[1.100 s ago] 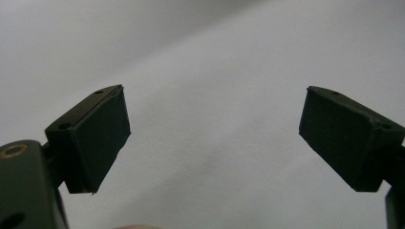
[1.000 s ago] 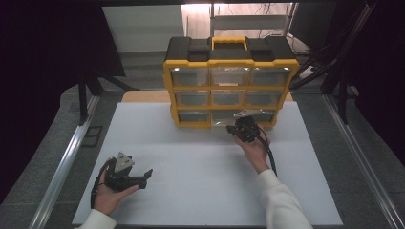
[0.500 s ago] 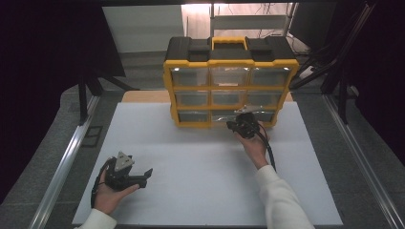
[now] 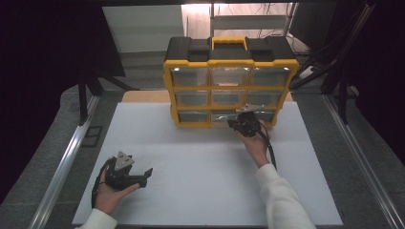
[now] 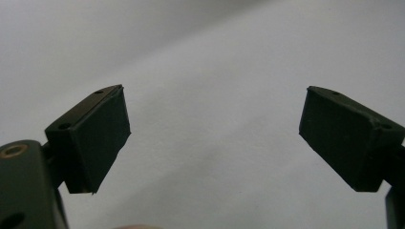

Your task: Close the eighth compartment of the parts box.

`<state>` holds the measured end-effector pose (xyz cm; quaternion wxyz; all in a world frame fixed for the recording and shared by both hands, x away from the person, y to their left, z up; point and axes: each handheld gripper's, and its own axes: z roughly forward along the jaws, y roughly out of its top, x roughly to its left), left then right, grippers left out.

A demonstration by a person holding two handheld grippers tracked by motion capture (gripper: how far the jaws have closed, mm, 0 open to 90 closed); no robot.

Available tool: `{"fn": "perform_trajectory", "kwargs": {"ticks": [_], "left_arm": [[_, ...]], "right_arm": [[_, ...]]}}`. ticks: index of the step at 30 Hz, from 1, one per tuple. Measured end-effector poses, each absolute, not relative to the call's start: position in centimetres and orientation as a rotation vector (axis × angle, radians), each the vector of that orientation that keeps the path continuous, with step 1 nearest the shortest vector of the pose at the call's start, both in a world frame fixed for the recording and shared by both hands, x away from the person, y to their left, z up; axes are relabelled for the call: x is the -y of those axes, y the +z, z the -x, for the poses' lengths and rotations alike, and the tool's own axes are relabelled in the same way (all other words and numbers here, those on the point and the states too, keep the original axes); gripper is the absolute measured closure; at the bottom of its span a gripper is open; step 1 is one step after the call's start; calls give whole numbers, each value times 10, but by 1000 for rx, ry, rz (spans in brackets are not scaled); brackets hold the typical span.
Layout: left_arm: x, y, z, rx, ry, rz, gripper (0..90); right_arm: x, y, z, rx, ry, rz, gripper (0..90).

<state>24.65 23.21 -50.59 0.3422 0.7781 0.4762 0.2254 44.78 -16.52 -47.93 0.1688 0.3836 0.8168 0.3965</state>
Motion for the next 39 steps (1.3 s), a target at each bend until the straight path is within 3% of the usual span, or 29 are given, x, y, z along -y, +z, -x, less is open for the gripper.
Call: {"fn": "perform_trajectory", "kwargs": {"ticks": [29,39], "left_arm": [[-233,-508,-248,-1253,600,-2030,107],[-233,-506,-247,-1251,603,-2027,107]], "right_arm": [[169,-484,-468,-2231,1177,-1099,893],[168,-478,-457,-2271,1145,-1103,893]]}}
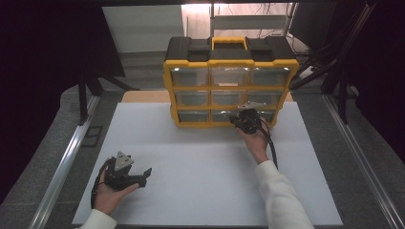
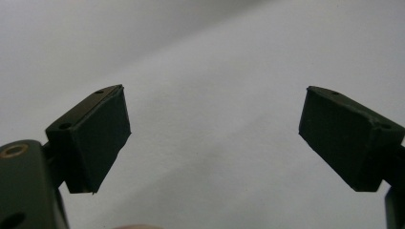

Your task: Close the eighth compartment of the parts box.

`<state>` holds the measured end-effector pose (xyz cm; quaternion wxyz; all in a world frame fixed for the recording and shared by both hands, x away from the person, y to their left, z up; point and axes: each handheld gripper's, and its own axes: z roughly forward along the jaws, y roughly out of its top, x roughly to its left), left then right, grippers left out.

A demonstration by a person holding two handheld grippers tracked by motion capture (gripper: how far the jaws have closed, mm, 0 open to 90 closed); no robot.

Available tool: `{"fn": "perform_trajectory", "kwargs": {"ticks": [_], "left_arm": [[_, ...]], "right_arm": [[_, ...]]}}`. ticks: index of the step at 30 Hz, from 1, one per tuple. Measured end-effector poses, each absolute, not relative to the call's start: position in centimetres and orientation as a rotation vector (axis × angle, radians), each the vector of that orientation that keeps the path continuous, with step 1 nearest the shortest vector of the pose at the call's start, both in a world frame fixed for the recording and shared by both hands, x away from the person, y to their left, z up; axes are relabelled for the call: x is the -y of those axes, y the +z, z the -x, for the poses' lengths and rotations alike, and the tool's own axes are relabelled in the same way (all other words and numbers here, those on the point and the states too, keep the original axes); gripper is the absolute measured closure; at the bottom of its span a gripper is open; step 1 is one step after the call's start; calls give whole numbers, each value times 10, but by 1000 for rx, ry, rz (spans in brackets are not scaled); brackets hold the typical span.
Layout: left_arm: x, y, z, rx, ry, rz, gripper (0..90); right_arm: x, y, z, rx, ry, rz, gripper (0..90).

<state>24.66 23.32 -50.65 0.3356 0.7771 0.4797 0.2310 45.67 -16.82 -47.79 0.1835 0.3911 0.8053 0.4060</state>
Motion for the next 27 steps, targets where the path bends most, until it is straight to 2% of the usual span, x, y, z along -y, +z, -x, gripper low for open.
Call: {"fn": "perform_trajectory", "kwargs": {"ticks": [8,9,13,17,20,27], "left_arm": [[-233,-507,-247,-1234,597,-2031,107],[-233,-507,-247,-1231,595,-2032,107],[-233,-506,-246,-1216,595,-2034,107],[-230,-506,-245,-1192,597,-2047,107],[-230,-505,-244,-1182,593,-2044,107],[-229,-503,-244,-1180,594,-2042,103]], "right_arm": [[178,-469,-428,-2368,1176,-1037,891],[181,-468,-425,-2382,1185,-1026,857],[194,-460,-403,-2396,1243,-987,567],[206,-455,-378,-2422,1294,-986,422],[214,-454,-359,-2425,1300,-975,375],[239,-453,-331,-2402,1298,-967,325]]}}
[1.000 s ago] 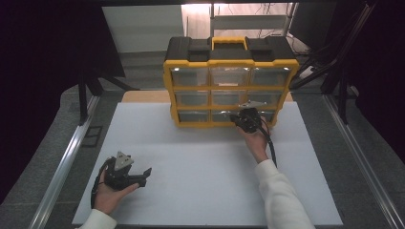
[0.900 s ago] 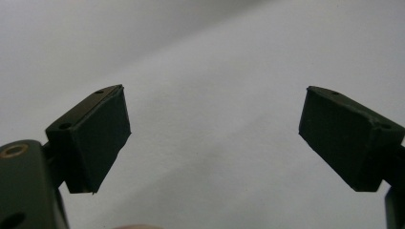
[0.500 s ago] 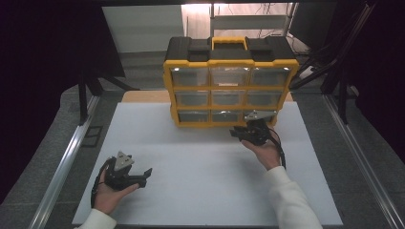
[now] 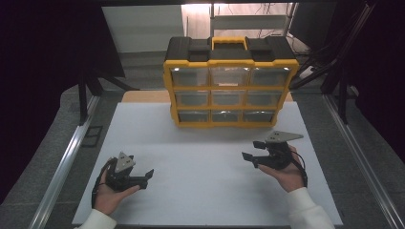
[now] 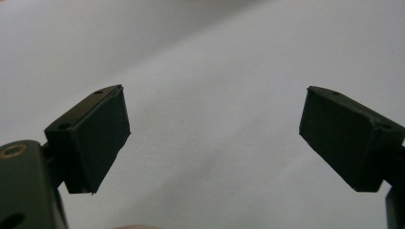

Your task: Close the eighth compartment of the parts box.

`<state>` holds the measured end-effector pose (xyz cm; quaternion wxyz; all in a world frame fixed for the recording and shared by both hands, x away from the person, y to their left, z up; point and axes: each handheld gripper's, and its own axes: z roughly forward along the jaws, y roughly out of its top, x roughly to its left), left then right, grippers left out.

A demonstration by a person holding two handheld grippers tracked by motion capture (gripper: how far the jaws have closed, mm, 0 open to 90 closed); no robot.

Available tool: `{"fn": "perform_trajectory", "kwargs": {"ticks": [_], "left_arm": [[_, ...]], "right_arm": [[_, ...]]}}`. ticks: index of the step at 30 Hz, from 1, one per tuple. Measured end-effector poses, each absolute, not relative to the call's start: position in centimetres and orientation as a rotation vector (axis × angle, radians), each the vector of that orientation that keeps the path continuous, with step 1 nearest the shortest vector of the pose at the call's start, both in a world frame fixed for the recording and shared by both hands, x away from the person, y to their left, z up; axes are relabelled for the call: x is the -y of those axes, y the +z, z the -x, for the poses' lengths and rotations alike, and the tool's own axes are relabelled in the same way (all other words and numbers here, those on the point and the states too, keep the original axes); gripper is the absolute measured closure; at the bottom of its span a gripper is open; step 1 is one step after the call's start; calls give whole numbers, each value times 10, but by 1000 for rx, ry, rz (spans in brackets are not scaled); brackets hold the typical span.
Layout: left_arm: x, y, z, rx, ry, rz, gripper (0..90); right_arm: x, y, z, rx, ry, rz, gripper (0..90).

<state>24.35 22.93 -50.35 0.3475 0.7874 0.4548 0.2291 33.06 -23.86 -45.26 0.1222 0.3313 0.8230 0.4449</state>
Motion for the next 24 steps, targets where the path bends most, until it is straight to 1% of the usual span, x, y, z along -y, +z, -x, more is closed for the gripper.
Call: {"fn": "perform_trajectory", "kwargs": {"ticks": [11,24], "left_arm": [[-232,-503,-241,-1188,594,-2029,103],[-232,-503,-241,-1183,595,-2032,103]], "right_arm": [[278,-466,-310,-2373,1253,-1006,295],[303,-475,-304,-2335,1256,-1080,295]]}}
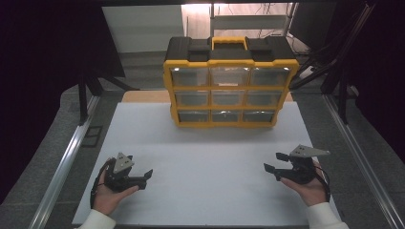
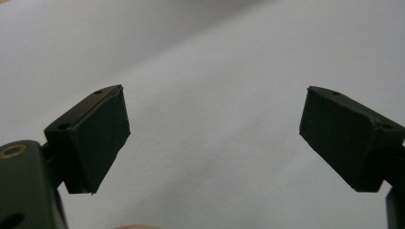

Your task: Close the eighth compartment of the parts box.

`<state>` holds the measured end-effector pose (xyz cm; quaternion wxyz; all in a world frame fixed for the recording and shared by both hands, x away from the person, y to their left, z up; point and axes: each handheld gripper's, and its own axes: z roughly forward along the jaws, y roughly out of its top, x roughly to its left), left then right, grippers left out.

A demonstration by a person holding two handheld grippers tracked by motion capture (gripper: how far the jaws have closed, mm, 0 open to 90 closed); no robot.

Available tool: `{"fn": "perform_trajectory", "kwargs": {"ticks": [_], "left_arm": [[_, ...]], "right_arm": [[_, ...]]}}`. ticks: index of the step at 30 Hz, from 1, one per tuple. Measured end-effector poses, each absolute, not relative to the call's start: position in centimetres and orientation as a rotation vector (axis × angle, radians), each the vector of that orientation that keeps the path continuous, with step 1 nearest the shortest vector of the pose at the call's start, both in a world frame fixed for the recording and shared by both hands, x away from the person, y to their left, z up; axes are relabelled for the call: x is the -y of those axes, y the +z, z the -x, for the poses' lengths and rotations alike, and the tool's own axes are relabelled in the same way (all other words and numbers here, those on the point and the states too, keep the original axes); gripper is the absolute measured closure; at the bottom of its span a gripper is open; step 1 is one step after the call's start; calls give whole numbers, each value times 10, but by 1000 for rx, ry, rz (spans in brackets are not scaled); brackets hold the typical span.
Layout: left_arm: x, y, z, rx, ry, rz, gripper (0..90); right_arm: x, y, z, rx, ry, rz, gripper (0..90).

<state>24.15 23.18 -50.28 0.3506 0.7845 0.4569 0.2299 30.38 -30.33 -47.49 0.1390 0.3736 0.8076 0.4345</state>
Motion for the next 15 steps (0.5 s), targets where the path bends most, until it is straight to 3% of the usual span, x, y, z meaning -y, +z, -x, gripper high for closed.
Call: {"fn": "perform_trajectory", "kwargs": {"ticks": [15], "left_arm": [[-232,-503,-241,-1182,595,-2032,102]], "right_arm": [[301,-476,-303,-2339,1245,-1065,279]]}}
